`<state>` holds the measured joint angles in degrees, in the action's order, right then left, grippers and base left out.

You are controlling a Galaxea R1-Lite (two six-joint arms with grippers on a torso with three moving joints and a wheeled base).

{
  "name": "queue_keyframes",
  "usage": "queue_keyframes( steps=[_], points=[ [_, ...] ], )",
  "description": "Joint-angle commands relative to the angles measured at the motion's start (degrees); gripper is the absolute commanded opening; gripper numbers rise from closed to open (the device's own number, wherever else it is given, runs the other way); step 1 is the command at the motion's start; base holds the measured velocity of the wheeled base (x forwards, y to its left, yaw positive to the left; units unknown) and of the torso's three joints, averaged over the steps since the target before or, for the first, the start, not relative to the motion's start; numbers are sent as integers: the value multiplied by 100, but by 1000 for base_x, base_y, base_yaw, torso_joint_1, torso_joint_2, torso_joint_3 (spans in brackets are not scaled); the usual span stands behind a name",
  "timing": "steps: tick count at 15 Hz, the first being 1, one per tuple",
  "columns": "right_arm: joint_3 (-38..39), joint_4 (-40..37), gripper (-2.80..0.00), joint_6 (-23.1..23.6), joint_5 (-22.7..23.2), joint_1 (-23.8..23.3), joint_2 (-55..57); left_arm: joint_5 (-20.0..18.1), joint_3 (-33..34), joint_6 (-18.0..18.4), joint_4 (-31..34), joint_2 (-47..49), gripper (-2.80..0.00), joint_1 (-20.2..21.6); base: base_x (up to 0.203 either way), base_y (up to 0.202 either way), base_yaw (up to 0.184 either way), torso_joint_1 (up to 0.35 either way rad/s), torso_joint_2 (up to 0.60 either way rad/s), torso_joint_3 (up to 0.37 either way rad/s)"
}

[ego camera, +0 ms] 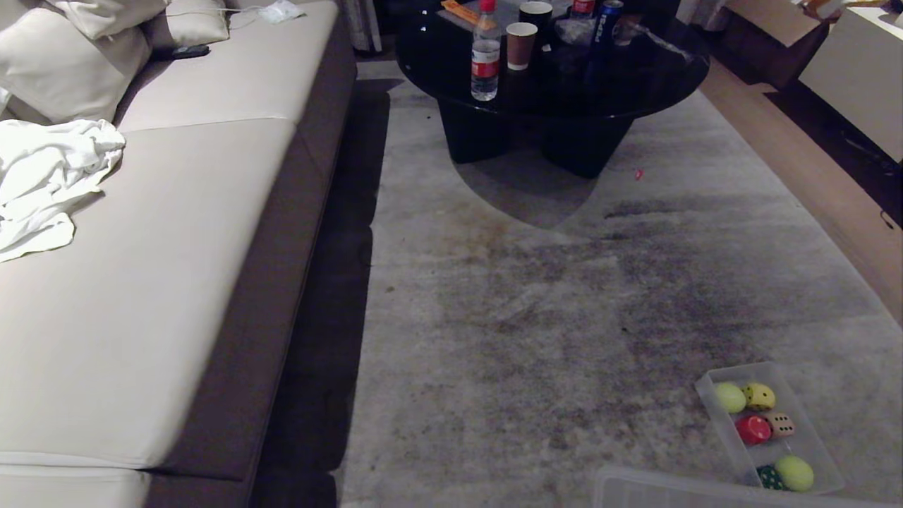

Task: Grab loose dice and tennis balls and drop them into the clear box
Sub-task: Close the lid

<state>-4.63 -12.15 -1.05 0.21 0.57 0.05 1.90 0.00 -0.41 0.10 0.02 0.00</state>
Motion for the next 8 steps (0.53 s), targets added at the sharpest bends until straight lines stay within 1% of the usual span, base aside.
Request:
queue_keyframes(
  steps=[1,8],
  points=[
    [4,-6,-280,-1,6,4,4,3,9,-2,-1,6,-280,0,0,0,0,6,3,-189],
    [-3,-6,-280,-1,-1,3,4,3,8,-2,-1,6,-280,0,0,0,0,2,2,-195]
  ],
)
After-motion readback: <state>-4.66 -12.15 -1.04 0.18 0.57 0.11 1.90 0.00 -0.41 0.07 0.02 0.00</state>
